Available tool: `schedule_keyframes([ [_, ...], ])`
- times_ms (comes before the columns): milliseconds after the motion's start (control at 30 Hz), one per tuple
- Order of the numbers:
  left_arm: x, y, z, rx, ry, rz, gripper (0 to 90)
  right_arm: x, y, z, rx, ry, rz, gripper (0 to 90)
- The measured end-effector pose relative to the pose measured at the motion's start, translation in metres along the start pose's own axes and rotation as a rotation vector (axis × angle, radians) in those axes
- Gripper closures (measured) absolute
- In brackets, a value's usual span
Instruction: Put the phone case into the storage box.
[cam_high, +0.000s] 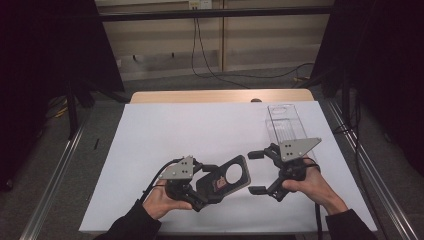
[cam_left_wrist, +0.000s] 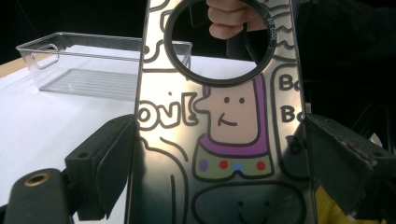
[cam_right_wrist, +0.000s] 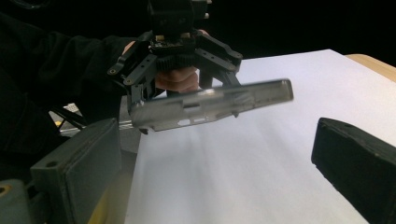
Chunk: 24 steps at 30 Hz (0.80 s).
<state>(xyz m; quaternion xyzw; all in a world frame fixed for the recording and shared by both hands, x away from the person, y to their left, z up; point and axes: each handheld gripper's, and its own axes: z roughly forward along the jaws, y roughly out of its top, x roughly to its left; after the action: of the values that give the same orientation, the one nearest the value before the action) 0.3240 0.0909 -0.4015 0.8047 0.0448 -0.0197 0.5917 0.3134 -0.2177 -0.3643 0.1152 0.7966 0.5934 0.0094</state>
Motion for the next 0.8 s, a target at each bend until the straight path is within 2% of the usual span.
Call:
schedule_keyframes([
  [167,-0.001,-0.001,0.002,0.013,-0.017,0.005,12.2,0.001,0.002,0.005,0.024,0.027,-0.032,1.1],
  [367,-0.001,-0.001,0.003,0.015,-0.029,0.004,12.2,0.002,0.003,0.011,0.044,0.058,-0.042,1.6],
  [800,-0.002,-0.002,0.005,0.022,-0.05,0.001,12.2,-0.001,0.001,0.017,0.03,0.083,-0.065,5.6],
])
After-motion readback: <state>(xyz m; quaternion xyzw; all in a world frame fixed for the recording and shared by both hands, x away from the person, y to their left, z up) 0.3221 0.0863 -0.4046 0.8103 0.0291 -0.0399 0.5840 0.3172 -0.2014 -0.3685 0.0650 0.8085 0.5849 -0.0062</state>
